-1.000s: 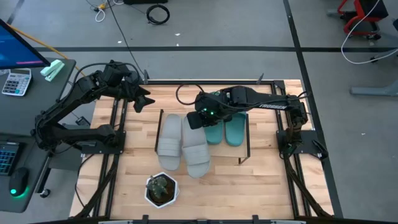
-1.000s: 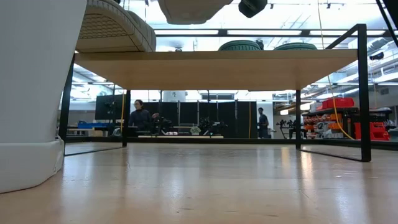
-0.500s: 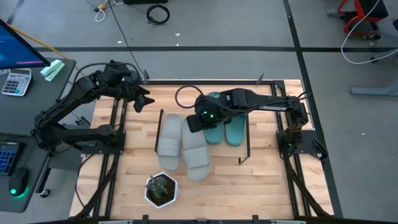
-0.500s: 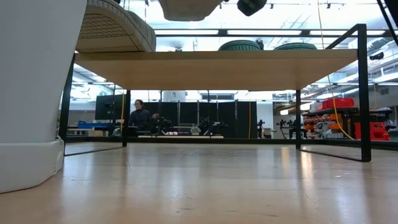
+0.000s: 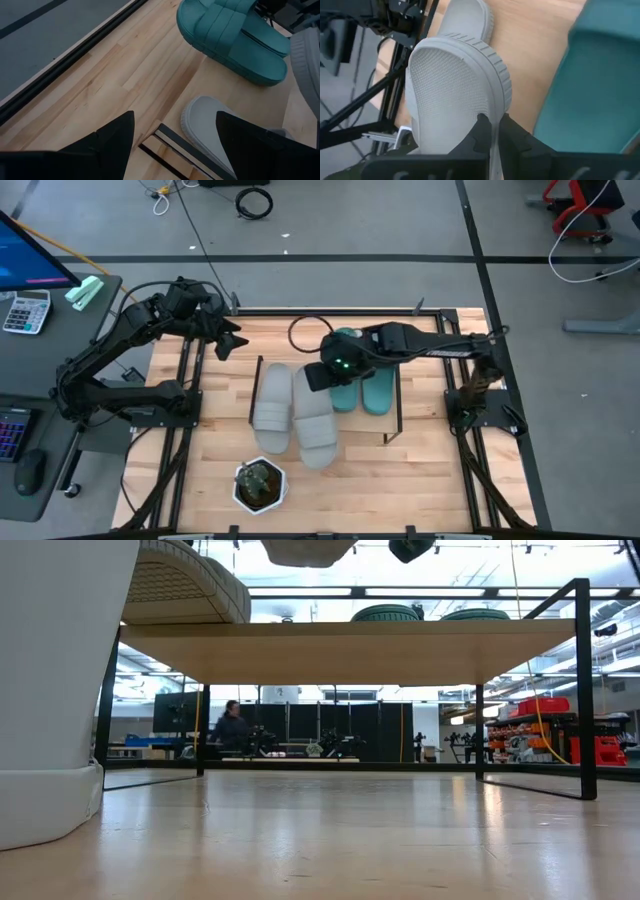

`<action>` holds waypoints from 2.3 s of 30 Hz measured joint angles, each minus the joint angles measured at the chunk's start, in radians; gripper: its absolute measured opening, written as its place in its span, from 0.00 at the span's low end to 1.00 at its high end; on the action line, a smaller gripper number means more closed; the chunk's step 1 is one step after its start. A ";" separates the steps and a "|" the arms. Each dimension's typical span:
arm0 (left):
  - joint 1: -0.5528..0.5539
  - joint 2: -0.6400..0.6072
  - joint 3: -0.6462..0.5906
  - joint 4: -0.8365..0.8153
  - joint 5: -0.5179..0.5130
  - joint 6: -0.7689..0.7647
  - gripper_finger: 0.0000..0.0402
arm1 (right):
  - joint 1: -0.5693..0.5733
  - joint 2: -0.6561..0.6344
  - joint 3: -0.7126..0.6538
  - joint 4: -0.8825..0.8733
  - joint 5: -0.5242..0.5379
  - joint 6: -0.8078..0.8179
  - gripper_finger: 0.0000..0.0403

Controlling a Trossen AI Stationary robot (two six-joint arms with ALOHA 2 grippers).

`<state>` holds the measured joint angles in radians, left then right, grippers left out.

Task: Pick and place slides into the shelf
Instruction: Put the gray slide on the shelf

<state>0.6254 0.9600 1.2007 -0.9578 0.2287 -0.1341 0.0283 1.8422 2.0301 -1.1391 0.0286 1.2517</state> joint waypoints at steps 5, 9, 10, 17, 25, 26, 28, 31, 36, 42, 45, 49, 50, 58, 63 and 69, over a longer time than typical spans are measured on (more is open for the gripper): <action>0.000 0.000 0.000 -0.006 0.000 0.000 0.71 | 0.001 -0.177 -0.288 0.231 0.002 0.111 0.04; 0.000 0.001 0.000 -0.001 -0.001 0.000 0.71 | 0.000 -0.316 -0.489 0.426 0.032 0.223 0.04; 0.000 0.001 0.000 0.003 -0.001 0.000 0.71 | 0.000 -0.343 -0.529 0.439 0.044 0.259 0.04; 0.000 0.002 0.000 0.009 -0.008 -0.012 0.71 | -0.060 -0.389 -0.633 0.531 -0.017 0.242 0.04; 0.000 0.002 0.000 0.009 -0.008 -0.042 0.71 | -0.153 -0.310 -0.589 0.530 -0.183 0.116 0.04; 0.000 0.002 0.000 0.010 -0.008 -0.044 0.71 | -0.158 -0.299 -0.589 0.529 -0.195 0.116 0.04; 0.000 0.002 0.000 0.010 -0.008 -0.058 0.71 | -0.161 -0.283 -0.589 0.530 -0.221 0.108 0.04; 0.000 0.002 0.000 0.010 -0.011 -0.065 0.71 | -0.159 -0.276 -0.589 0.532 -0.239 0.113 0.04; 0.000 0.002 0.000 0.010 -0.011 -0.067 0.71 | -0.156 -0.253 -0.588 0.545 -0.228 0.135 0.04; 0.000 0.002 0.000 0.010 -0.011 -0.069 0.71 | -0.156 -0.238 -0.588 0.577 -0.219 0.126 0.04; 0.000 0.002 0.000 0.011 -0.011 -0.071 0.71 | -0.156 -0.238 -0.589 0.584 -0.215 0.103 0.04; 0.000 0.002 0.000 0.011 -0.011 -0.072 0.71 | -0.157 -0.238 -0.589 0.583 -0.199 0.088 0.04; 0.000 0.002 0.000 0.011 -0.011 -0.072 0.71 | -0.157 -0.238 -0.589 0.583 -0.194 0.087 0.04; 0.000 0.002 0.000 0.011 -0.011 -0.068 0.71 | -0.157 -0.228 -0.589 0.593 -0.182 0.091 0.04; 0.000 0.002 0.000 0.011 -0.011 -0.067 0.71 | -0.156 -0.228 -0.589 0.591 -0.178 0.091 0.04; 0.000 0.002 0.000 0.011 -0.011 -0.066 0.71 | -0.154 -0.228 -0.589 0.591 -0.178 0.091 0.04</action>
<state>0.6254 0.9619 1.2003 -0.9470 0.2173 -0.2001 -0.1256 1.6146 1.4415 -0.5479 -0.1496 1.3422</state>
